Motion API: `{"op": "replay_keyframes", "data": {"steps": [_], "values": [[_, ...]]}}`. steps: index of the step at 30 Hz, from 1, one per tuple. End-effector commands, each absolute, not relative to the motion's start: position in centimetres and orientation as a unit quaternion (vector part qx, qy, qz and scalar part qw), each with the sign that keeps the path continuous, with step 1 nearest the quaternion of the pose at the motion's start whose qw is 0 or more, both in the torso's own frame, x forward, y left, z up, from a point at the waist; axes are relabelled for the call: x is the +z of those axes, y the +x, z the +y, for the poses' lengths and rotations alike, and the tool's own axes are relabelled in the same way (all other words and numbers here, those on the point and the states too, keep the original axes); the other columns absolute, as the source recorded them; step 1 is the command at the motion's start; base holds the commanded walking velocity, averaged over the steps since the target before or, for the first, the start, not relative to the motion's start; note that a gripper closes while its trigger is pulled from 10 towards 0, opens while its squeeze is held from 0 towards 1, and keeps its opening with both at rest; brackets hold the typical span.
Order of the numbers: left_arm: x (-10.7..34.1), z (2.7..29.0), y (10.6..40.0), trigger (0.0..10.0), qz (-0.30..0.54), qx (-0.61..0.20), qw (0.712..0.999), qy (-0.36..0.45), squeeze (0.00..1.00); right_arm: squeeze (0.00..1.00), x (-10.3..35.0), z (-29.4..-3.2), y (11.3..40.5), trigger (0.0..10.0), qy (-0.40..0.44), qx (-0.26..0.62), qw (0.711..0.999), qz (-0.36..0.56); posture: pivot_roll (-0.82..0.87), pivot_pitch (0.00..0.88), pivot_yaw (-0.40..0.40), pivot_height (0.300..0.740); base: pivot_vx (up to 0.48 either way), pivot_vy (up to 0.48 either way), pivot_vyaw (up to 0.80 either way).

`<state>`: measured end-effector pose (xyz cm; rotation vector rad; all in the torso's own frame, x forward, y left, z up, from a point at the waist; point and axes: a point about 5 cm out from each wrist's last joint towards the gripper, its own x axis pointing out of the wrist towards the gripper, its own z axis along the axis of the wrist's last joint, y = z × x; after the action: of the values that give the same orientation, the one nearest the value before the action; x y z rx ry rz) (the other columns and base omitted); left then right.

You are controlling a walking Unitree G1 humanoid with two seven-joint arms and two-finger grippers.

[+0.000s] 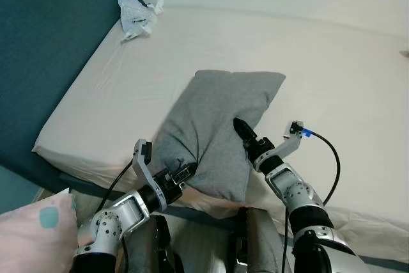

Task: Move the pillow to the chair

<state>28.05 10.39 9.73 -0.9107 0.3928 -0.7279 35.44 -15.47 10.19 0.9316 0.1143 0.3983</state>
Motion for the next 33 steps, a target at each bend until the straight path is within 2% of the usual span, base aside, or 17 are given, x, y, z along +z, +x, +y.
{"op": "replay_keyframes", "data": {"steps": [1, 2, 3, 4, 7, 9, 10, 13, 17, 19, 20, 21, 22, 26, 30, 31, 33], "values": [[9.2, 9.2, 27.2, 0.0, 0.213, -0.364, 0.806, -0.415, 0.0, 0.0, 10.3, -14.3, 35.5, 5.7, 0.436, 0.213, 0.872, 0.061, 0.06, 0.262, -0.004, 0.59, 0.0, 0.0, 0.0], [9.0, 9.5, 27.4, 0.0, 0.214, -0.353, 0.816, -0.405, 0.0, 0.0, 10.5, -14.3, 35.5, 0.4, 0.426, 0.216, 0.877, 0.059, 0.06, 0.261, -0.005, 0.59, 0.0, 0.0, 0.0], [9.0, 9.6, 27.4, 0.0, 0.216, -0.351, 0.818, -0.403, 0.0, 0.0, 10.5, -14.3, 35.5, 0.4, 0.424, 0.217, 0.877, 0.059, 0.06, 0.261, -0.005, 0.59, 0.0, 0.0, 0.0], [8.9, 9.8, 27.6, 0.0, 0.215, -0.335, 0.827, -0.397, 0.0, 0.0, 10.3, -14.3, 35.4, 0.0, 0.409, 0.218, 0.884, 0.065, 0.05, 0.257, -0.008, 0.59, 0.0, 0.0, 0.0], [8.6, 10.5, 28.2, 0.0, 0.211, -0.302, 0.85, -0.376, 0.0, 0.0, 10.0, -14.2, 35.2, 0.0, 0.375, 0.224, 0.897, 0.075, 0.05, 0.254, -0.01, 0.59, 0.0, 0.0, 0.0], [8.4, 11.0, 28.6, 0.0, 0.204, -0.271, 0.87, -0.356, 0.0, 0.0, 9.5, -14.2, 34.9, 0.0, 0.315, 0.223, 0.918, 0.086, 0.05, 0.247, -0.012, 0.59, 0.0, 0.0, 0.0], [8.4, 11.0, 28.6, 0.0, 0.204, -0.271, 0.87, -0.356, 0.0, 0.0, 9.5, -14.2, 34.9, 0.0, 0.315, 0.223, 0.918, 0.086, 0.05, 0.247, -0.012, 0.59, 0.0, 0.0, 0.0], [8.2, 12.0, 29.4, 0.0, 0.18, -0.204, 0.904, -0.331, 0.0, 0.0, 9.0, -13.7, 34.6, 0.0, 0.157, 0.229, 0.956, 0.094, 0.05, 0.217, -0.017, 0.59, 0.0, 0.0, 0.0], [8.7, 12.7, 29.9, 0.0, 0.144, -0.165, 0.919, -0.327, 0.0, 0.0, 9.6, -12.8, 34.5, 0.0, 0.137, 0.241, 0.958, 0.075, 0.04, 0.199, -0.02, 0.59, 0.0, 0.0, 0.0], [9.5, 13.7, 30.3, 0.0, 0.096, -0.116, 0.931, -0.332, 0.0, 0.0, 10.5, -11.8, 34.6, 0.0, 0.141, 0.254, 0.956, 0.047, 0.04, 0.172, -0.028, 0.59, 0.0, 0.0, 0.0], [9.9, 14.3, 30.4, 4.5, 0.079, -0.09, 0.934, -0.337, 0.0, 0.0, 11.0, -11.3, 34.6, 0.0, 0.14, 0.261, 0.955, 0.035, 0.04, 0.172, -0.028, 0.59, 0.0, 0.0, 0.0], [9.9, 14.3, 30.4, 4.5, 0.079, -0.09, 0.934, -0.337, 0.0, 0.0, 11.0, -11.3, 34.6, 0.0, 0.14, 0.261, 0.955, 0.035, 0.04, 0.172, -0.028, 0.59, 0.0, 0.0, 0.0], [10.6, 15.5, 30.6, 10.0, 0.044, -0.044, 0.934, -0.353, 0.0, 0.0, 11.8, -10.2, 34.6, 0.0, 0.13, 0.279, 0.951, 0.016, 0.04, 0.138, -0.041, 0.59, 0.0, 0.0, 0.0], [11.6, 15.9, 30.8, 10.0, 0.025, -0.04, 0.934, -0.354, 0.0, 0.0, 12.5, -9.6, 34.8, 0.0, 0.112, 0.287, 0.952, -0.004, 0.04, 0.123, -0.046, 0.59, 0.0, 0.0, 0.0], [13.7, 16.4, 31.1, 10.0, -0.022, -0.015, 0.958, -0.284, 0.0, 0.0, 14.6, -8.9, 35.1, 0.0, 0.094, 0.275, 0.955, -0.062, 0.05, 0.103, -0.051, 0.59, 0.0, 0.0, 0.0], [14.2, 16.6, 31.2, 10.0, -0.035, -0.002, 0.964, -0.264, 0.0, 0.0, 15.2, -9.0, 35.3, 9.7, 0.106, 0.257, 0.958, -0.073, 0.05, 0.096, -0.055, 0.59, 0.0, 0.0, 0.0], [14.5, 16.7, 31.2, 10.0, -0.042, 0.007, 0.967, -0.252, 0.0, 0.0, 15.5, -9.0, 35.4, 9.7, 0.117, 0.245, 0.959, -0.076, 0.05, 0.091, -0.059, 0.59, 0.0, 0.0, 0.0]]}}
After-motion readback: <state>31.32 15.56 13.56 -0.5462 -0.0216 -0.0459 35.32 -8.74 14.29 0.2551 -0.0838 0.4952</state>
